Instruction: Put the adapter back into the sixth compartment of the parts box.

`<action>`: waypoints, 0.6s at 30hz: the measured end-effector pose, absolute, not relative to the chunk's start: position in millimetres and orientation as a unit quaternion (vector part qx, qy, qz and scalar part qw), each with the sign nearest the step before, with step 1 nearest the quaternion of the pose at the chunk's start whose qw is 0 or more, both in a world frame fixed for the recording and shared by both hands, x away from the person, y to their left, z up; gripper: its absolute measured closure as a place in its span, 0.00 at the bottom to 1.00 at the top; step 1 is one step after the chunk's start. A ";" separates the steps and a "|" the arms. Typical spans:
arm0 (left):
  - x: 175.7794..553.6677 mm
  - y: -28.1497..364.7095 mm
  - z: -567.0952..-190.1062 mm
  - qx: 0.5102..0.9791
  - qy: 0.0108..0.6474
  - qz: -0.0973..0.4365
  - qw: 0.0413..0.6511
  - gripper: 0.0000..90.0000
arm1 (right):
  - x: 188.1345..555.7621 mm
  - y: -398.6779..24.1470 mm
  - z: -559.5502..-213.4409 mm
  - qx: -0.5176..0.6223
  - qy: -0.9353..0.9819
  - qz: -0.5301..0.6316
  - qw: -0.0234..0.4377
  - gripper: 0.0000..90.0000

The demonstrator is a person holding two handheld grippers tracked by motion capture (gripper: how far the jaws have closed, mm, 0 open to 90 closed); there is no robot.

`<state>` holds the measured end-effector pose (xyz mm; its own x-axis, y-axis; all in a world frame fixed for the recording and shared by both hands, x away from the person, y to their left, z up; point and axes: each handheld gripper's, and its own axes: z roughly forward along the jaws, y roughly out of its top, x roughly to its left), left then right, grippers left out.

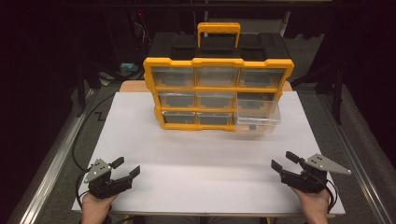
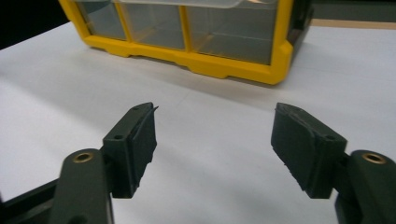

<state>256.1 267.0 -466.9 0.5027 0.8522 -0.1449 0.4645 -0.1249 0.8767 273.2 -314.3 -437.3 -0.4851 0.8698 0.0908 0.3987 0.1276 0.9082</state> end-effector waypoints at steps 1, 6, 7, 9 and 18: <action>256.2 267.1 -466.9 0.722 0.456 0.202 0.479 0.28 | 273.2 -314.3 -437.3 0.446 0.711 0.487 0.242 0.34; 255.9 267.4 -466.7 0.721 0.455 0.203 0.481 0.28 | 268.6 -323.6 -449.4 0.462 0.693 0.500 0.238 0.31; 255.6 267.6 -466.5 0.720 0.456 0.204 0.482 0.28 | 268.0 -325.1 -450.9 0.462 0.692 0.499 0.242 0.31; 255.5 267.6 -466.4 0.719 0.456 0.205 0.483 0.28 | 265.8 -327.8 -454.3 0.464 0.688 0.501 0.243 0.30; 254.9 267.9 -465.7 0.718 0.455 0.205 0.486 0.28 | 255.8 -333.9 -461.4 0.470 0.684 0.501 0.245 0.30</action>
<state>254.9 267.9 -465.7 0.5022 0.8520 -0.1477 0.4534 -0.1140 0.8840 255.8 -333.9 -461.4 -0.4369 0.8892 0.1356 0.3977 0.0557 0.9158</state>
